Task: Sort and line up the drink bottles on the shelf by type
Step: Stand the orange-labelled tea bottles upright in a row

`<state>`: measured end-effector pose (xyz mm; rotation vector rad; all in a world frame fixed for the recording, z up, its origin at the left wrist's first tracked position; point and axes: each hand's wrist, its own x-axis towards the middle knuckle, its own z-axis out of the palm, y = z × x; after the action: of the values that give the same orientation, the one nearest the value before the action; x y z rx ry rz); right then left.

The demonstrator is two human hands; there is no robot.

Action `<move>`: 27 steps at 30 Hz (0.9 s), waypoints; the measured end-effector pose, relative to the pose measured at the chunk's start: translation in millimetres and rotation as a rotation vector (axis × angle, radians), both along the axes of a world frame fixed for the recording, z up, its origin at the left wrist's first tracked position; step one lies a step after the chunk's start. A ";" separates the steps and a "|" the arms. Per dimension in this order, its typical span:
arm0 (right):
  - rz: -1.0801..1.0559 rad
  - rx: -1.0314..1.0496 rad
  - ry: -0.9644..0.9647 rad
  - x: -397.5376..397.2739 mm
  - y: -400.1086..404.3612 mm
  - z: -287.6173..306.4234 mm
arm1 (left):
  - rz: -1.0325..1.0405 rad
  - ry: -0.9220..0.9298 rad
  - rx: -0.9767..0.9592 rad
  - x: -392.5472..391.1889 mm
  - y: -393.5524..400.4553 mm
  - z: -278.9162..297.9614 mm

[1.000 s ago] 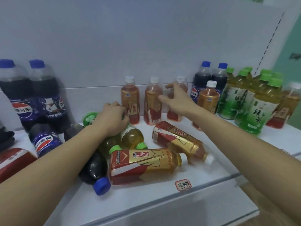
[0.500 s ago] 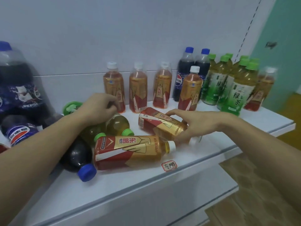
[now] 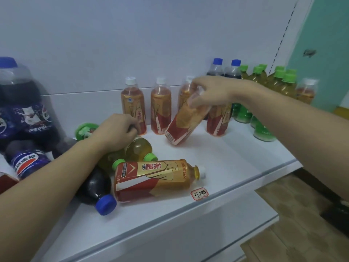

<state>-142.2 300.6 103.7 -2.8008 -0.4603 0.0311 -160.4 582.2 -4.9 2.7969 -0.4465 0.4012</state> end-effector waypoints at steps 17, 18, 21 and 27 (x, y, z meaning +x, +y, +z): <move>-0.101 0.138 -0.283 38.3 28.0 -27.9 | 0.005 -0.013 -0.006 -1.0 2.8 1.6; -0.125 0.121 -0.349 33.6 27.0 -31.7 | 0.008 -0.016 -0.007 -1.5 2.7 2.0; -0.053 0.154 -0.528 4.8 25.7 -49.5 | 0.014 -0.021 -0.014 -3.6 2.5 2.8; 0.336 0.217 0.153 -63.7 15.3 -100.2 | 0.078 -0.019 -0.010 -9.1 3.4 4.9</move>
<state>-205.9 315.9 3.4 -2.4599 -0.8351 0.2509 -169.5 585.7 0.0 2.8100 -0.3398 0.4454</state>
